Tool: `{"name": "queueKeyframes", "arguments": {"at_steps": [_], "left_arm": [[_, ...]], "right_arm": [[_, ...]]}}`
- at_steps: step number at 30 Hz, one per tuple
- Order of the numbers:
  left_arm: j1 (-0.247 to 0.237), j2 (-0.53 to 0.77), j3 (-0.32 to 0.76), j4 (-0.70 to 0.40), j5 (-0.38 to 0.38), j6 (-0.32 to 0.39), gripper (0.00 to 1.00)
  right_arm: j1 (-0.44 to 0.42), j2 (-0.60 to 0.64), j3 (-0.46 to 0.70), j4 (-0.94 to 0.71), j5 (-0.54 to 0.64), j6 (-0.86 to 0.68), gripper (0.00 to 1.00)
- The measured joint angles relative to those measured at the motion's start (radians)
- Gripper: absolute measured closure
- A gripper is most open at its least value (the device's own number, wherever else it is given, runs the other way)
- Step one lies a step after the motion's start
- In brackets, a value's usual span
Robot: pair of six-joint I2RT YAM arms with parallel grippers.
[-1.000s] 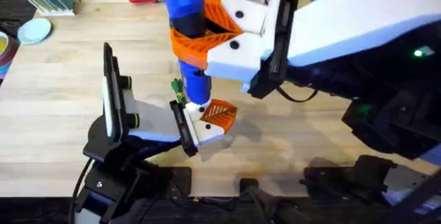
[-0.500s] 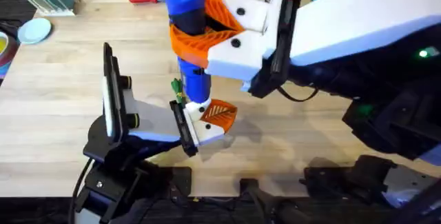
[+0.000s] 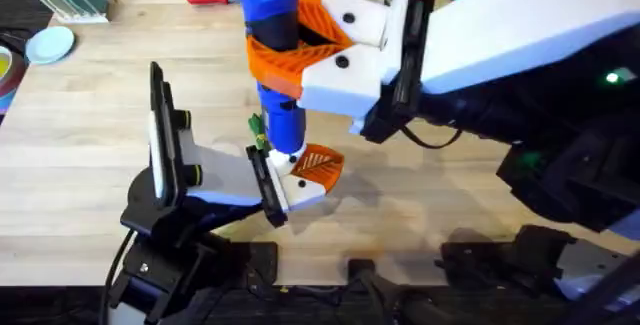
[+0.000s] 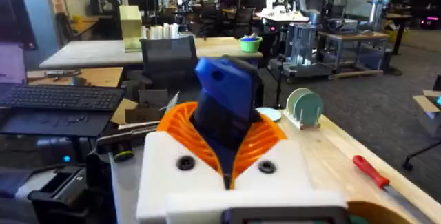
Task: Pick up the gripper from the table and insert it into the empty holder that is missing its gripper. Then pick up a screw, insert it into the mounting hole, and use the screwdriver to tighten it. Finally, clean up the table by picking up the vegetable and placing it into the bucket.
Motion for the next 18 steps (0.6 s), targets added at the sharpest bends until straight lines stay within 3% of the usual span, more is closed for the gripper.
{"name": "queueKeyframes", "arguments": {"at_steps": [18], "left_arm": [[0.000, 0.000, 0.000, 0.000, 0.000, 0.000, 0.988]], "right_arm": [[0.000, -0.001, 0.000, -0.035, 0.000, 0.000, 0.984]]}}
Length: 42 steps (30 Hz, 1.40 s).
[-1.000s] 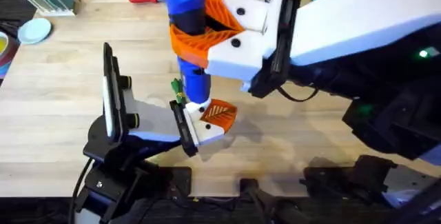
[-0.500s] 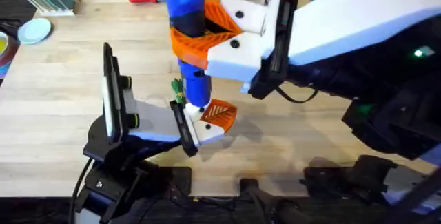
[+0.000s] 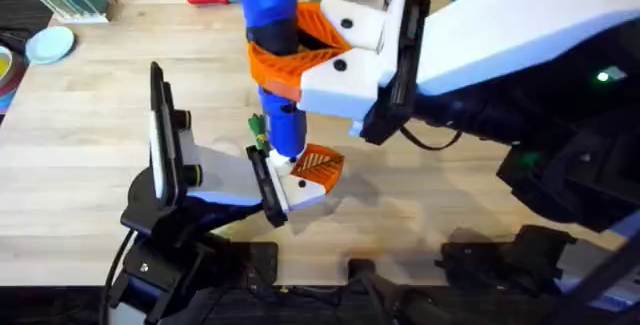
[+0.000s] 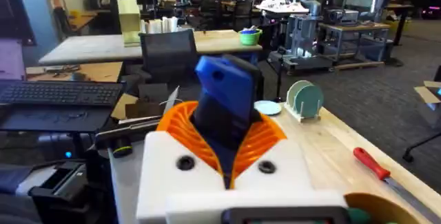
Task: Pick up the gripper from the table and insert it into the empty holder that is missing its gripper. Then pick up a screw, insert it into the mounting hole, and use the screwdriver to tighten it. Finally, clean up the table by picking up the vegetable and placing it into the bucket.
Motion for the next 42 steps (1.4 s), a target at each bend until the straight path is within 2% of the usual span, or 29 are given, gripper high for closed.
{"name": "queueKeyframes", "arguments": {"at_steps": [19, 24, 29, 32, 36, 42], "left_arm": [[0.000, 0.000, 0.000, 0.000, 0.000, 0.000, 0.988], [0.000, 0.000, 0.000, 0.000, 0.000, 0.000, 0.988], [0.000, 0.000, 0.000, 0.000, 0.000, 0.000, 0.988], [0.000, 0.000, 0.000, 0.000, 0.000, 0.000, 0.988], [0.000, 0.000, 0.000, 0.000, 0.000, 0.000, 0.988], [0.000, 0.000, 0.000, 0.000, 0.000, 0.000, 0.988]], "right_arm": [[0.000, -0.011, 0.000, -0.028, 0.001, -0.004, 0.984], [-0.001, -0.012, -0.002, 0.026, 0.000, -0.004, 0.984], [-0.033, -0.067, -0.003, 0.088, -0.003, -0.007, 0.984], [-0.079, -0.095, -0.003, 0.041, 0.003, -0.055, 0.984], [-0.172, -0.091, -0.003, -0.184, 0.106, -0.225, 0.984], [-0.384, -0.014, -0.003, -0.476, 0.456, -0.469, 0.984]]}}
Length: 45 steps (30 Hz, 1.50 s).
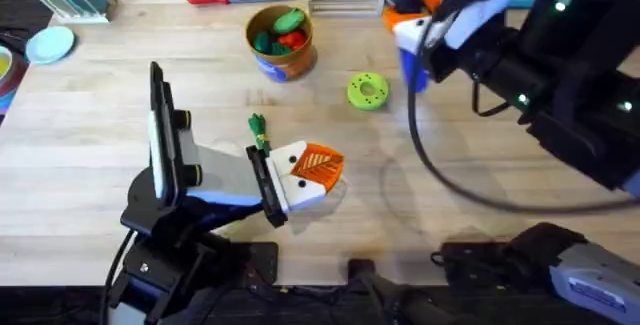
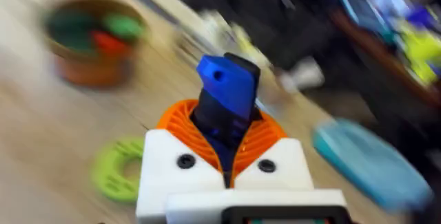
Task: Pick up the gripper from the table and insert it into the empty holder that is missing its gripper. Then pick up a screw, insert it into the mounting hole, and use the screwdriver to tighten it. Finally, clean up the table by picking up the vegetable and placing it into the bucket.
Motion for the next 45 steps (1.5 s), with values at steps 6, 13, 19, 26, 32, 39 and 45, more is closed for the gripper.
{"name": "queueKeyframes", "arguments": {"at_steps": [6, 13, 19, 26, 32, 39, 45], "left_arm": [[0.000, 0.000, 0.000, 0.000, 0.000, 0.000, 0.988], [0.000, 0.000, 0.000, 0.000, 0.000, 0.000, 0.988], [0.000, 0.000, 0.000, 0.000, 0.000, 0.000, 0.988], [0.000, 0.000, 0.000, 0.000, 0.000, 0.000, 0.988], [0.000, 0.000, 0.000, 0.000, 0.000, 0.000, 0.988], [0.000, 0.000, 0.000, 0.000, 0.000, 0.000, 0.988], [0.000, 0.000, 0.000, 0.000, 0.000, 0.000, 0.988]], "right_arm": [[-0.193, 0.078, 0.000, -0.167, 0.270, -0.072, 0.984], [-0.314, 0.226, 0.000, -0.215, 0.525, -0.090, 0.984], [-0.326, 0.388, 0.000, -0.222, 0.601, -0.108, 0.984], [-0.327, 0.517, 0.000, -0.222, 0.641, -0.137, 0.984], [-0.314, 0.559, 0.013, -0.214, 0.666, -0.138, 0.640], [-0.314, 0.551, 0.038, -0.204, 0.735, -0.148, 0.014], [-0.309, 0.544, 0.037, -0.217, 0.746, -0.118, 0.011]]}}
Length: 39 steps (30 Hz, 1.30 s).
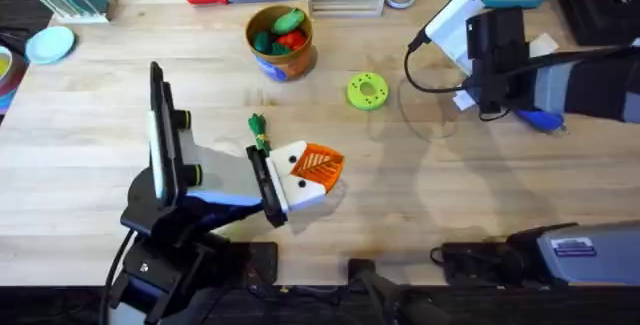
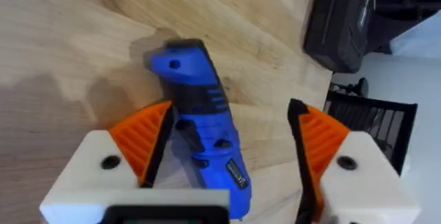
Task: Pick up the gripper from the table and insert it into the empty holder that is missing its gripper. Then pick up a screw, insert it into the mounting hole, and use the screwdriver to tighten it. Finally, clean up the table by picking up the vegetable and placing it into the bucket.
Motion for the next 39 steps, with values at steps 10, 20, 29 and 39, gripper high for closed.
{"name": "queueKeyframes", "arguments": {"at_steps": [10, 20, 29, 39], "left_arm": [[0.000, 0.000, 0.000, 0.000, 0.000, 0.000, 0.988], [0.000, 0.000, 0.000, 0.000, 0.000, 0.004, 0.721], [0.000, 0.000, 0.000, 0.000, 0.000, 0.001, 0.008], [0.000, 0.000, 0.028, -0.048, -0.127, -0.111, 0.008]], "right_arm": [[0.037, -0.183, -0.017, -0.022, -0.082, 0.047, 0.011], [0.039, -0.552, -0.017, -0.019, -0.314, 0.135, 0.011], [0.039, -0.683, -0.017, -0.020, -0.375, 0.155, 0.011], [0.039, -0.687, -0.017, -0.023, -0.390, 0.235, 0.010]]}}
